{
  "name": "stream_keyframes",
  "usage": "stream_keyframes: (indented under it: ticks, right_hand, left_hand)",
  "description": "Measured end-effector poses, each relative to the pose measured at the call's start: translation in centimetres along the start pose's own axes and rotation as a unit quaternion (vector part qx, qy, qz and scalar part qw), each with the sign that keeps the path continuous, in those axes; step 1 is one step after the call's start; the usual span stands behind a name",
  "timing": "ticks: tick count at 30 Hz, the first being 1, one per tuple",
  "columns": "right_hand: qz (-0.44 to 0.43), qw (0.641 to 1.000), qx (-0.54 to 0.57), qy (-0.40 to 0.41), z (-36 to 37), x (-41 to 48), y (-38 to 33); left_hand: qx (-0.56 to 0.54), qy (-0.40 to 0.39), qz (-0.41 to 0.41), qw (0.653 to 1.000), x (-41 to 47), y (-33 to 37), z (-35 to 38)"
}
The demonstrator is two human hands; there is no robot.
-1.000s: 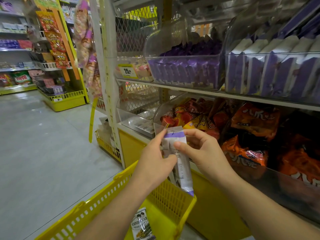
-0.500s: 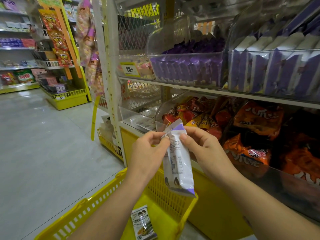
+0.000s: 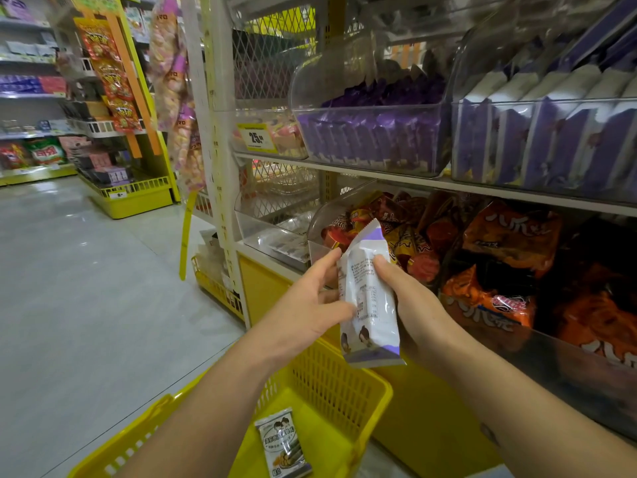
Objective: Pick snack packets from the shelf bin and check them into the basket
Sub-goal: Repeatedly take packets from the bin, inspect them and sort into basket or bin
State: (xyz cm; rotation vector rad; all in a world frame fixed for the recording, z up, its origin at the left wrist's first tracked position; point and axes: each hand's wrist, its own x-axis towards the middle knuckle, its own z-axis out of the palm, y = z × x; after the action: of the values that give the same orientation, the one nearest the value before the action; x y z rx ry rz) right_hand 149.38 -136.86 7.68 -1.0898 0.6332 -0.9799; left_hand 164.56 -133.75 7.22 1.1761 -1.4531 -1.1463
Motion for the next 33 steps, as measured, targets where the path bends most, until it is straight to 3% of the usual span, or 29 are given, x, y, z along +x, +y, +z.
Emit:
stream_keyframes:
  ticks: [4, 10, 12, 17, 24, 30, 33]
  right_hand:
    - [0.003, 1.000, -0.012, 0.011, 0.0, -0.1, -0.1]
    - [-0.087, 0.965, -0.234, 0.078, 0.2, 0.6, 1.2]
    - [-0.081, 0.966, -0.231, 0.085, 0.1, 0.8, 1.5]
    - [-0.045, 0.990, -0.104, 0.078, -0.7, 1.2, 1.0]
    - [-0.028, 0.999, -0.027, 0.021, -1.3, 0.6, -0.3]
    - [-0.168, 0.964, -0.203, 0.026, -0.2, -0.8, -1.2]
    - [-0.221, 0.945, -0.242, 0.008, 0.5, -2.3, -3.3]
  left_hand:
    - [-0.021, -0.052, -0.005, 0.998, -0.3, 0.1, -0.3]
    - [-0.151, -0.107, -0.068, 0.980, -0.9, 1.1, 0.9]
    - [-0.182, -0.105, -0.067, 0.975, -0.8, 1.0, 1.0]
    - [-0.286, -0.111, -0.062, 0.950, -0.7, 1.2, -0.6]
    - [-0.309, -0.061, -0.063, 0.947, -0.4, 0.5, -1.7]
    - [-0.143, 0.079, 0.004, 0.987, -0.2, 1.2, 0.0]
    - [-0.168, 0.101, 0.020, 0.980, -0.3, 2.5, 0.4]
